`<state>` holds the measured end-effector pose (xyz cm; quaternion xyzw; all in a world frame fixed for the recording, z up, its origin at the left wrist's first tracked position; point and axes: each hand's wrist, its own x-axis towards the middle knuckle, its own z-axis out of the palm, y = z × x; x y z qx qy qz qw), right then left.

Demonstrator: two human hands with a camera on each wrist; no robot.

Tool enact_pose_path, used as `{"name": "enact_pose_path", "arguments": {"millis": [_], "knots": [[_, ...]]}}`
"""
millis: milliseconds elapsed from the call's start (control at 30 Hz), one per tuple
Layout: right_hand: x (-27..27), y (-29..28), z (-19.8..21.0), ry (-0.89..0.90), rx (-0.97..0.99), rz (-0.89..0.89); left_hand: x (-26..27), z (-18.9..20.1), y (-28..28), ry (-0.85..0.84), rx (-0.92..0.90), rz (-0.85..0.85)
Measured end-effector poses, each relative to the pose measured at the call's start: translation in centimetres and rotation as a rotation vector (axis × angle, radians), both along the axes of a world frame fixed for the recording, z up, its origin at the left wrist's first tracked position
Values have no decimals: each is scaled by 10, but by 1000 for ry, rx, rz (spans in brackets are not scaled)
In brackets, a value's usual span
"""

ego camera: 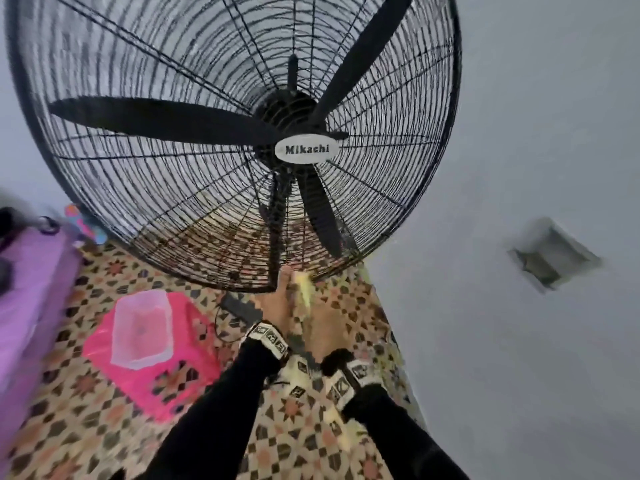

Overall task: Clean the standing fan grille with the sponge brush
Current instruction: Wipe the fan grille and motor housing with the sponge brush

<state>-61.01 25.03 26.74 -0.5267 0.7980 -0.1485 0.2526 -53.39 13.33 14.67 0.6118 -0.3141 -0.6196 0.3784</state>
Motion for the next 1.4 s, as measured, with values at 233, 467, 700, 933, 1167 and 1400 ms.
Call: {"name": "enact_pose_path", "arguments": {"millis": [233, 467, 700, 933, 1167, 1400], "knots": [[-50, -15, 15, -36, -211, -560, 12, 6, 1, 93, 73, -108], [-33, -1, 10, 2, -152, -297, 15, 43, 11, 222, 9, -46], [-15, -40, 33, 54, -295, -474, 25, 53, 14, 40, 37, -229], [-1, -11, 46, 9, -373, -523, 48, 100, 31, -401, -207, -587], [37, -16, 28, 104, -347, -279, 42, 38, 2, 72, 159, -206], [30, -7, 65, 106, -437, -427, 69, 50, -16, 207, 215, -304]]}}
